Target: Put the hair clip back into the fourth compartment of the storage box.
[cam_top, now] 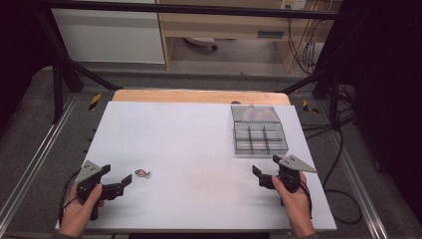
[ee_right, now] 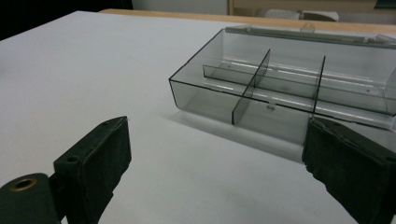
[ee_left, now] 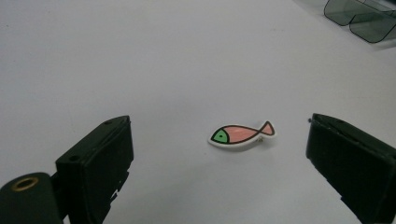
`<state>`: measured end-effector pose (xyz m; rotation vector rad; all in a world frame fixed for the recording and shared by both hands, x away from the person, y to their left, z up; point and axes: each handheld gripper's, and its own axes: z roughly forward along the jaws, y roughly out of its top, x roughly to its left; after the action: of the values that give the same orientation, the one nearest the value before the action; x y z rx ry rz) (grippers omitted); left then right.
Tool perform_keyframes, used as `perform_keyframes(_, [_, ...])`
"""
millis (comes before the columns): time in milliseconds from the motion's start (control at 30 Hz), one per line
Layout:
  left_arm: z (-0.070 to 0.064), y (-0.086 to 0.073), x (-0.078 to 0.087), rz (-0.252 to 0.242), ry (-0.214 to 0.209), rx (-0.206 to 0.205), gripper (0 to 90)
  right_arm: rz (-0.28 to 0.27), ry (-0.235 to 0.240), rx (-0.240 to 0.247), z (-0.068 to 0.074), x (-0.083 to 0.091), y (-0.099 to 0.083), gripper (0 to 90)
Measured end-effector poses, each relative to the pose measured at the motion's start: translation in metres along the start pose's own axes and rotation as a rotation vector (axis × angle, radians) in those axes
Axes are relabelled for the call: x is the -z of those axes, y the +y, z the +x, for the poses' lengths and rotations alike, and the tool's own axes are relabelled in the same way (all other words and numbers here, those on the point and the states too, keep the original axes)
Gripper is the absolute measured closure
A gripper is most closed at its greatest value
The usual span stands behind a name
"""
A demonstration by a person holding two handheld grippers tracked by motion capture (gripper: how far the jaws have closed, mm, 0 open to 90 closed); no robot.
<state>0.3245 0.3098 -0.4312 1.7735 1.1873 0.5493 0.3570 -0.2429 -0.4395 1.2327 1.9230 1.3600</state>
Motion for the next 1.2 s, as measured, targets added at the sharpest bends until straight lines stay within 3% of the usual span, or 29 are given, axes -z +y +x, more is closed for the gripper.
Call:
perform_keyframes(400, [0.0, -0.001, -0.001, 0.013, -0.018, -0.015, 7.6, 0.026, 0.058, 0.038, 0.013, -0.005, -0.002, 6.5])
perform_keyframes(500, [-0.001, 0.0, 0.0, 0.013, -0.027, -0.026, 7.6, 0.03, 0.084, 0.035, 0.02, -0.007, -0.001, 6.3])
perform_keyframes(600, [-0.002, 0.0, -0.001, 0.023, -0.033, -0.052, 7.4, 0.032, 0.143, 0.048, 0.027, -0.01, -0.001, 13.4])
perform_keyframes(667, [-0.004, -0.001, -0.002, 0.036, -0.03, -0.064, 7.4, 0.041, 0.177, 0.051, 0.032, -0.012, -0.001, 13.2])
perform_keyframes(833, [-0.004, -0.003, -0.003, 0.063, -0.01, -0.083, 7.1, 0.071, 0.211, 0.075, 0.05, -0.02, -0.002, 8.2])
perform_keyframes(900, [-0.002, -0.003, -0.003, 0.058, 0.005, -0.076, 7.3, 0.078, 0.225, 0.055, 0.055, -0.024, -0.001, 6.9])
perform_keyframes(1200, [0.003, -0.005, -0.001, 0.094, 0.022, -0.07, 7.4, 0.133, 0.248, 0.088, 0.085, -0.04, 0.009, 4.9])
